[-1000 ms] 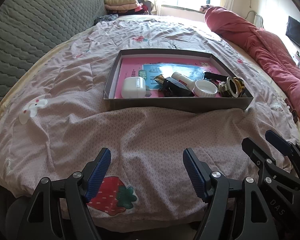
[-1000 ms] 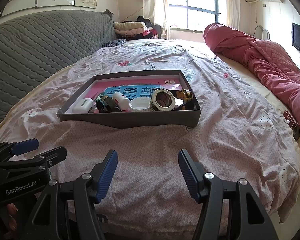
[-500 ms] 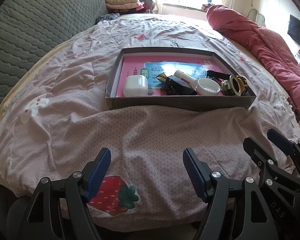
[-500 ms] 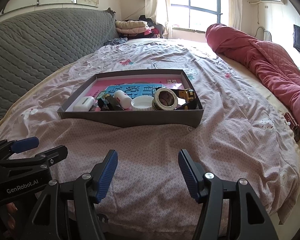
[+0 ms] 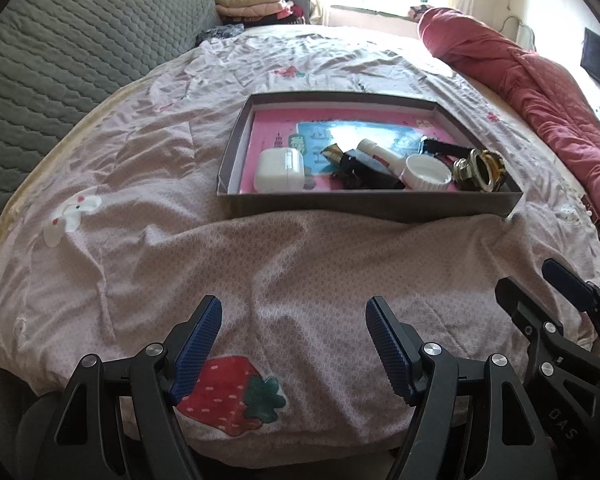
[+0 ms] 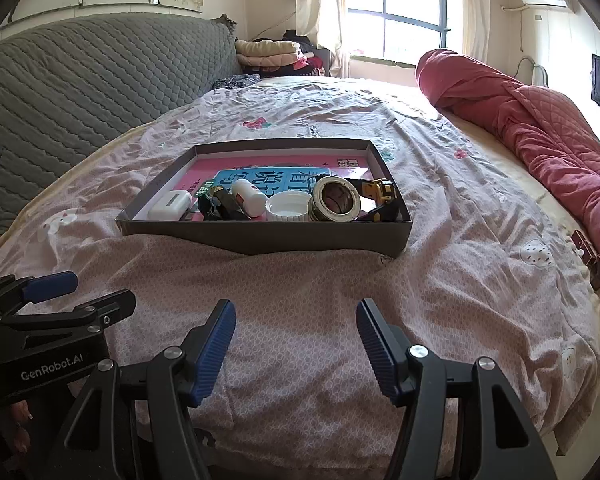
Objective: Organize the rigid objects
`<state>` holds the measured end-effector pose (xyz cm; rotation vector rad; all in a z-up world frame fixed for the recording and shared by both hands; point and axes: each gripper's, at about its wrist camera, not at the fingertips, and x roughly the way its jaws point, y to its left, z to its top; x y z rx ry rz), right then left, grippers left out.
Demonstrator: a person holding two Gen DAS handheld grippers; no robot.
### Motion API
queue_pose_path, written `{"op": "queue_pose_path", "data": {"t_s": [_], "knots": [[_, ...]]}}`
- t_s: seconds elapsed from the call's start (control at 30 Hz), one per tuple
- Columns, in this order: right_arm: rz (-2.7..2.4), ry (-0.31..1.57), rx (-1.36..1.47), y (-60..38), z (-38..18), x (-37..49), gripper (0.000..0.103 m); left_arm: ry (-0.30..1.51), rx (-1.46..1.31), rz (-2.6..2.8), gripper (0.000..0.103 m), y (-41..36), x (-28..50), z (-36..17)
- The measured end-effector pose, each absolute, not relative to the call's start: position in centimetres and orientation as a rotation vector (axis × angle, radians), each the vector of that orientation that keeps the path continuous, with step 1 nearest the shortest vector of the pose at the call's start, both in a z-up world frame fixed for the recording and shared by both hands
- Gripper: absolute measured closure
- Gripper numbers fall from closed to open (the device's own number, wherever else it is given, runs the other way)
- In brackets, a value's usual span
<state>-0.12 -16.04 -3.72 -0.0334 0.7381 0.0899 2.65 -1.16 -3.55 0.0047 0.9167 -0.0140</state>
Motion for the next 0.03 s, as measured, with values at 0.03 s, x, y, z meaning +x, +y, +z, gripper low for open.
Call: {"op": "queue_pose_path", "data": {"t_s": [0.03], "knots": [[0.091,0.738,-0.032,-16.02,-3.72,-0.12,0.041,0.909,0.009,-0.01,0.027,-1.16,2.68,-3.43]]}}
